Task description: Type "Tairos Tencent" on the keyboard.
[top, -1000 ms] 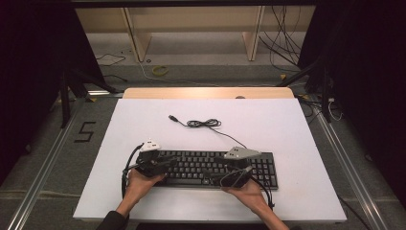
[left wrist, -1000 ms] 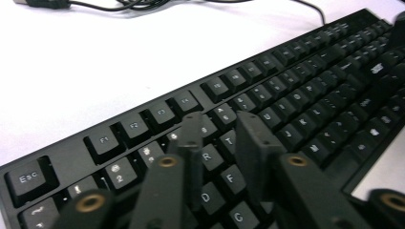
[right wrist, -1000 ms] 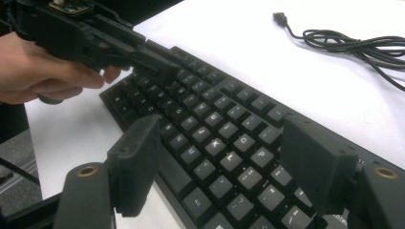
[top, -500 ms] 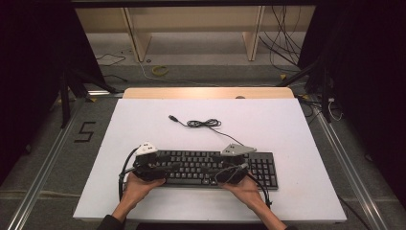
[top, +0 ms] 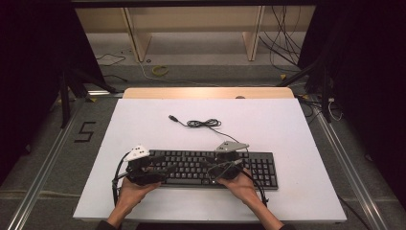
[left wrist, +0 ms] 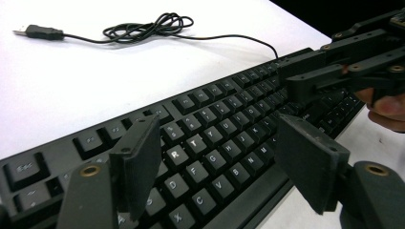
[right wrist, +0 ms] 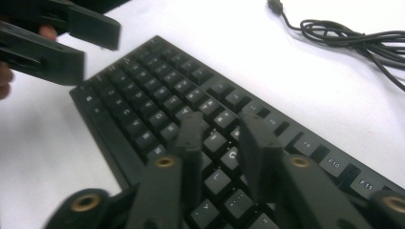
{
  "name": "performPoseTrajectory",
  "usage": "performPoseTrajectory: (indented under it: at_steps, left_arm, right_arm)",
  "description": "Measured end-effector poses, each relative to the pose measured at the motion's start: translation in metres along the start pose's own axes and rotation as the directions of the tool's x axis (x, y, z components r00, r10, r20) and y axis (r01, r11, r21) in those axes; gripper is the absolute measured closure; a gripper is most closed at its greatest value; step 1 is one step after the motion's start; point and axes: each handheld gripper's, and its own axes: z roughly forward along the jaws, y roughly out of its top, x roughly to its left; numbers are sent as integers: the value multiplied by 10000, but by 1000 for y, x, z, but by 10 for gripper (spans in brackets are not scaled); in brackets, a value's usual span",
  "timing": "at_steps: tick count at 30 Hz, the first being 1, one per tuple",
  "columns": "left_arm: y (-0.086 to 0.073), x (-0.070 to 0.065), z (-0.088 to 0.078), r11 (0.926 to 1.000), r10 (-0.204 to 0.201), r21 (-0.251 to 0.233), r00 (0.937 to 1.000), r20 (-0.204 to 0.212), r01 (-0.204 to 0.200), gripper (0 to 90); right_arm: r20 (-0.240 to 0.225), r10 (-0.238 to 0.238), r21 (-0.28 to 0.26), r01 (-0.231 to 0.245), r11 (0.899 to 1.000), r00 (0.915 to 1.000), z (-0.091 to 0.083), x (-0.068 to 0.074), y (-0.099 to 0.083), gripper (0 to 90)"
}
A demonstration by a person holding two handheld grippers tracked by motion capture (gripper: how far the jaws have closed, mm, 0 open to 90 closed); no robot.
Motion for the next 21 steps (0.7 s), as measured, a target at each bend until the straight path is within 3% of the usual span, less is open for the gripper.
performPoseTrajectory:
  at_steps: [9, 21]
  left_arm:
    - [-7, 0, -6, 10000, 55, -54, 10000, -51, -56, 325]
    - [-14, -2, -12, 9999, 135, -86, 9998, -143, -136, 326]
  right_arm:
    - [242, -66, 488, 54, 9988, 9997, 12, -4, 1, 895]
    - [445, -153, 1073, 105, 9942, 9989, 27, -4, 1, 900]
